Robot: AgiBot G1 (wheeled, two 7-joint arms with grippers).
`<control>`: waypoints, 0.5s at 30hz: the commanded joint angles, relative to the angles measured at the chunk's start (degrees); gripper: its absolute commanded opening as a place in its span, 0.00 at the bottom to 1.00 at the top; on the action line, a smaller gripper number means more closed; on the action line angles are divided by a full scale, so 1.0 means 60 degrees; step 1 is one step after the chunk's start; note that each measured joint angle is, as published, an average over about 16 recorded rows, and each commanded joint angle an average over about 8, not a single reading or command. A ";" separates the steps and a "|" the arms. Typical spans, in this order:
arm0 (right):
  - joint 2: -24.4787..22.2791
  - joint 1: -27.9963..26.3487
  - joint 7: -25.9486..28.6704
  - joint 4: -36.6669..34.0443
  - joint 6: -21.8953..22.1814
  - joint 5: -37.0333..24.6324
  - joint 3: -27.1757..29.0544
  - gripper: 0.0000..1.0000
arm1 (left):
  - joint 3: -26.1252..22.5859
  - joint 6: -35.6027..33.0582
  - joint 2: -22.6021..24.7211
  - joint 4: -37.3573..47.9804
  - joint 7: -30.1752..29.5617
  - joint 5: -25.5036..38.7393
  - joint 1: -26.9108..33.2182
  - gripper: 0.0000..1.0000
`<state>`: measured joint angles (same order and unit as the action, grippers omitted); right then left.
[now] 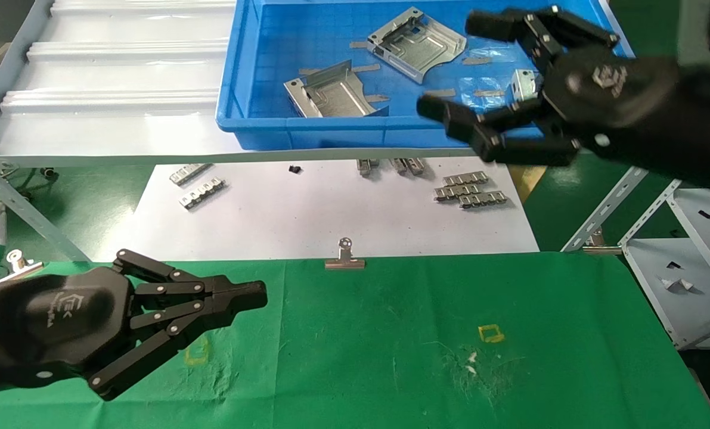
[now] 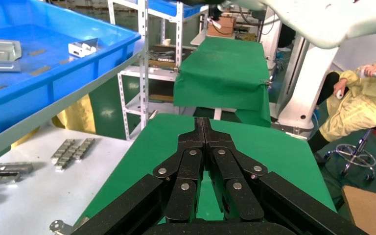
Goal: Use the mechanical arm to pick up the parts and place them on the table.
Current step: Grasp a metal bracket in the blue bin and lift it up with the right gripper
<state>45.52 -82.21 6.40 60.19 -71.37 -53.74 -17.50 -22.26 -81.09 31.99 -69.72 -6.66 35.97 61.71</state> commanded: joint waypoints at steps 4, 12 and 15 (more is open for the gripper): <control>0.1176 -0.1802 -0.0255 -0.1710 0.0995 -0.1333 -0.0575 1.00 | 0.0000 0.0000 0.0000 0.0000 0.0000 0.0000 0.0000 0.00; 0.3467 -0.4076 -0.0771 -0.5631 0.2285 -0.3500 -0.1887 1.00 | 0.0000 0.0000 0.0000 0.0000 0.0000 0.0000 0.0000 0.00; 0.4205 -0.4631 -0.0926 -0.6973 0.3054 -0.4077 -0.2220 0.92 | 0.0000 0.0000 0.0000 0.0000 0.0000 0.0000 0.0000 0.00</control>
<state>70.00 -108.89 1.28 19.91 -52.18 -77.20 -30.15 -22.26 -81.09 31.99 -69.72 -6.66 35.97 61.71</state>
